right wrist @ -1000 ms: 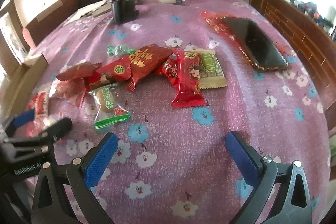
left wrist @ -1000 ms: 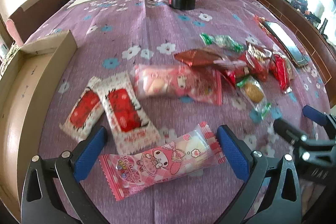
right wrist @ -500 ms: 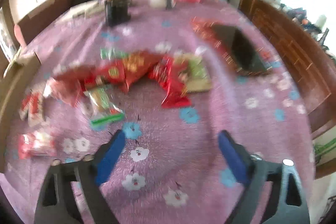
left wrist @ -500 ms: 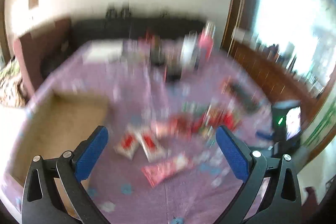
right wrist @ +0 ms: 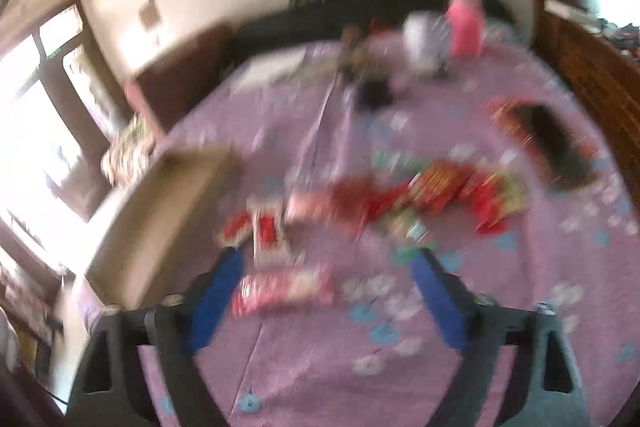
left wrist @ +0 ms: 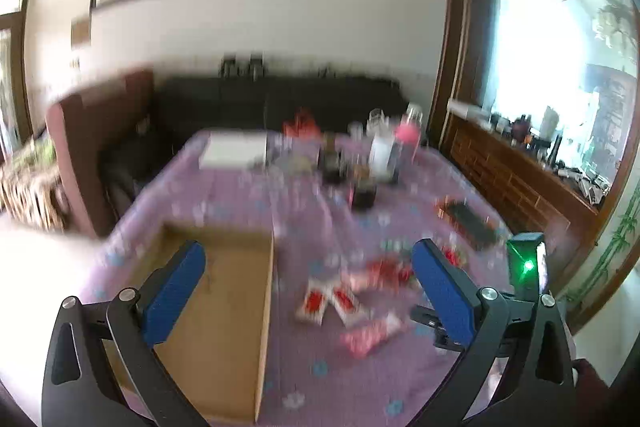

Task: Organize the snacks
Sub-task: 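Grasp a white red-printed packet with the right tool while the left grasps another, then carry both white packets into the cardboard box and open both tools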

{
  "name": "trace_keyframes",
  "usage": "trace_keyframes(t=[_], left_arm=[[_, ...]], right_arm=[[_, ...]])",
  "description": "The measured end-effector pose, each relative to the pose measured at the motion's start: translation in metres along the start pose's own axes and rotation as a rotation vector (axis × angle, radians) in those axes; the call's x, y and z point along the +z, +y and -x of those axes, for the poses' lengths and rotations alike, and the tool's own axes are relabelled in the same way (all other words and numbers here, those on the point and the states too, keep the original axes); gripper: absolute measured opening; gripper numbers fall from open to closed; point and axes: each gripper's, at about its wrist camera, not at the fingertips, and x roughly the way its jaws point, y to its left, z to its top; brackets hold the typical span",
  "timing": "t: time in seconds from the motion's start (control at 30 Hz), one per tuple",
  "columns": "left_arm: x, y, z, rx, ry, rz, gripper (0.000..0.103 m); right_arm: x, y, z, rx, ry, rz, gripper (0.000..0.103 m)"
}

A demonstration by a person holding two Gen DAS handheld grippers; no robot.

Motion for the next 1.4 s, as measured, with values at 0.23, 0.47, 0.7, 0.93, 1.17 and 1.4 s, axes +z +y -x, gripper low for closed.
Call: trace_keyframes(t=[0.23,0.47,0.7,0.93,1.17,1.4], left_arm=[[-0.027,0.031,-0.037,-0.035,0.099,0.112,0.094],[-0.035,0.033,-0.058,-0.054,0.166,0.113,0.093],[-0.045,0.007,-0.113,-0.078,0.294,0.018,0.093],[-0.062,-0.02,-0.185,-0.066,0.443,-0.105,0.07],[-0.082,-0.028,-0.214,0.04,0.515,-0.218,0.07],[-0.085,-0.031,-0.209,0.003,0.529,-0.193,0.028]], right_arm=[[0.012,0.024,-0.062,0.006,0.089,0.075,0.066],[0.021,0.04,-0.116,-0.009,0.132,0.082,0.06],[0.016,0.028,-0.097,-0.04,0.097,0.055,0.029],[0.006,-0.004,-0.08,-0.039,0.089,0.017,0.029],[0.003,-0.013,-0.085,-0.008,0.086,-0.003,0.029],[0.001,-0.011,-0.079,0.022,0.05,-0.003,0.027]])
